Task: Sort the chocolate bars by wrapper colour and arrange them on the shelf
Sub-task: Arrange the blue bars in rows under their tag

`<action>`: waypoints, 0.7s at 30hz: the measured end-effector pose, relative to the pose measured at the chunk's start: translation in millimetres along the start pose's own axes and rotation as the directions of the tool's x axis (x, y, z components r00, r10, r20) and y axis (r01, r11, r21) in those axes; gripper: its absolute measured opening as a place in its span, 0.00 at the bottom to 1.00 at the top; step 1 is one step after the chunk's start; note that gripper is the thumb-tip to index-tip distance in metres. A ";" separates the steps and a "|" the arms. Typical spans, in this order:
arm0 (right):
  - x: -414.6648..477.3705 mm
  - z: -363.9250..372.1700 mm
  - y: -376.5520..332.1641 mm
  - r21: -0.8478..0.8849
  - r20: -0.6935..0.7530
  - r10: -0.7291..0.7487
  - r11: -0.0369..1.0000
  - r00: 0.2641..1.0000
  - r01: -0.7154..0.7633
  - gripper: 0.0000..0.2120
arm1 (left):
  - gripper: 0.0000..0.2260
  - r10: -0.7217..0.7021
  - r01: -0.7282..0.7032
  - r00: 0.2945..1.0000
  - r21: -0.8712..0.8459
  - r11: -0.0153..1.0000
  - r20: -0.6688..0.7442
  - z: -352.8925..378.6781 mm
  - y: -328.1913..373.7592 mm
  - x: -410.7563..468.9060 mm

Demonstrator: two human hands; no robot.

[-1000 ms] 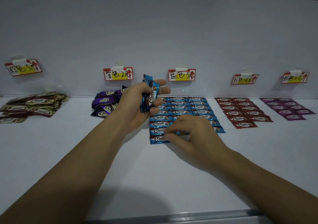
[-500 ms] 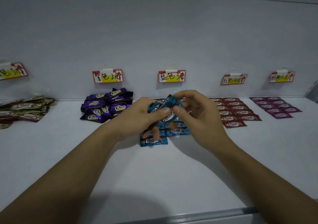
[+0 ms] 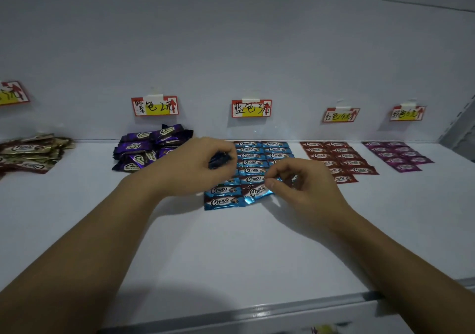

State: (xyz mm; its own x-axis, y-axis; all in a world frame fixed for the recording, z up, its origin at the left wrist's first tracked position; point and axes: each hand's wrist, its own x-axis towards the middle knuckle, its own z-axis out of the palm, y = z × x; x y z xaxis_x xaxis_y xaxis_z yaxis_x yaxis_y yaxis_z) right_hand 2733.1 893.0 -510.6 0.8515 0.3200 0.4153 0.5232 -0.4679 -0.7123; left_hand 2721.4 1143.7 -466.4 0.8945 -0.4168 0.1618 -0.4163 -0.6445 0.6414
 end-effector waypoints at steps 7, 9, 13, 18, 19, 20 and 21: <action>-6.8 -2.8 2.2 -0.115 0.026 0.018 0.993 1.000 -0.014 0.06 | 0.06 -0.022 0.002 0.990 0.144 0.990 0.139 1.8 -12.6 2.0; -6.6 -3.4 1.6 -0.135 0.079 -0.033 0.990 0.996 0.044 0.05 | 0.07 -0.009 -0.011 0.989 0.133 0.991 0.147 1.1 -14.0 2.0; -8.7 -3.0 3.4 -0.176 0.183 -0.089 0.977 0.979 0.121 0.06 | 0.08 -0.023 -0.003 0.983 0.139 0.990 0.183 1.6 -14.5 2.0; -7.0 -2.2 5.9 -0.204 0.181 -0.104 0.969 0.978 0.140 0.08 | 0.08 -0.048 0.004 0.974 0.199 0.980 0.219 3.2 -15.6 1.9; -6.5 -2.2 6.5 -0.209 0.181 -0.103 0.968 0.978 0.141 0.09 | 0.07 -0.049 0.003 0.974 0.202 0.979 0.221 3.4 -16.0 2.1; -6.2 -2.1 7.0 -0.213 0.181 -0.104 0.967 0.978 0.142 0.09 | 0.07 -0.050 0.006 0.974 0.197 0.980 0.221 3.4 -15.9 1.9; -6.2 -2.0 7.3 -0.215 0.179 -0.107 0.966 0.978 0.145 0.09 | 0.06 -0.053 0.010 0.973 0.191 0.982 0.223 3.4 -16.3 2.0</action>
State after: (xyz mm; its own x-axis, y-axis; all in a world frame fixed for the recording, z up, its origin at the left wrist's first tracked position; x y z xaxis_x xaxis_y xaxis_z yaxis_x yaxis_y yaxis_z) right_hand 2731.6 886.0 -517.2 0.7711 0.5100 0.3812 0.6357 -0.5825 -0.5065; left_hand 2729.4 1151.2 -479.1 0.8567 -0.5140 -0.0437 -0.4305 -0.7591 0.4883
